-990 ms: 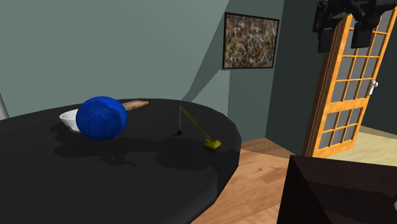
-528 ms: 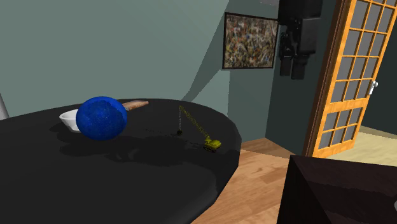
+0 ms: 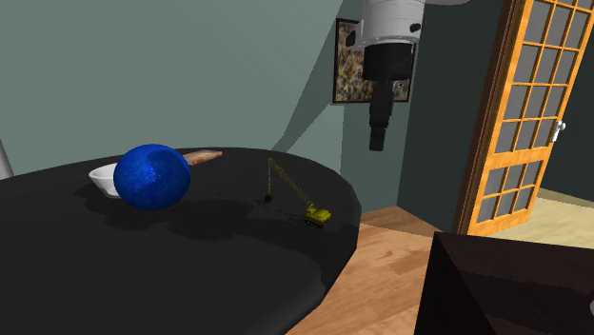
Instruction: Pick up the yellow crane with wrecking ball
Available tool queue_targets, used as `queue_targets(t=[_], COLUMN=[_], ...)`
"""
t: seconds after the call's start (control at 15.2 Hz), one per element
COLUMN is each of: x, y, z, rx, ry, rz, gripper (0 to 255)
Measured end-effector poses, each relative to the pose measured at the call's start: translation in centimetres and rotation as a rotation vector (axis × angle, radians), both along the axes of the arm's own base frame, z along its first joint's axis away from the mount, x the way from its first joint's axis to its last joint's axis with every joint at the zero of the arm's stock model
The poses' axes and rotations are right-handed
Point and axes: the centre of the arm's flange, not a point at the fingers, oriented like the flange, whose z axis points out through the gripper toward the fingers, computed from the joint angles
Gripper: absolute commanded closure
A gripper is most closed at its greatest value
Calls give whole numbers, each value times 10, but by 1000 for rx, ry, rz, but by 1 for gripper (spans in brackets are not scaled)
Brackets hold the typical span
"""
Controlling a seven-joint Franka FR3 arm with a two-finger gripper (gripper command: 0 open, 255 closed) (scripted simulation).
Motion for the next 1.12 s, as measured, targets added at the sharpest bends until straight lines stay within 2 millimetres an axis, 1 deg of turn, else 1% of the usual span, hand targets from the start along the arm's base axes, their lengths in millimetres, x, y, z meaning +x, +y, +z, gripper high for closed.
queue_targets(t=[0.07,0.2,0.33,0.4,0.59,0.79,0.86,1.12], x=[6,24,39,51,72,92,101,135], y=[-6,-21,-33,-37,-64,-83,-86,-120], z=[-10,-22,-36,-44,-61,-79,-89,-116], rx=[-2,-5,-8,-9,-14,-19,-20,-27], ry=[-5,-18,-29,-36,-53,-70,-77,-101], rz=[-14,-42,-70,-84,-126,-167,-181,-237], gripper=[0,0,0,0,0,0,0,0])
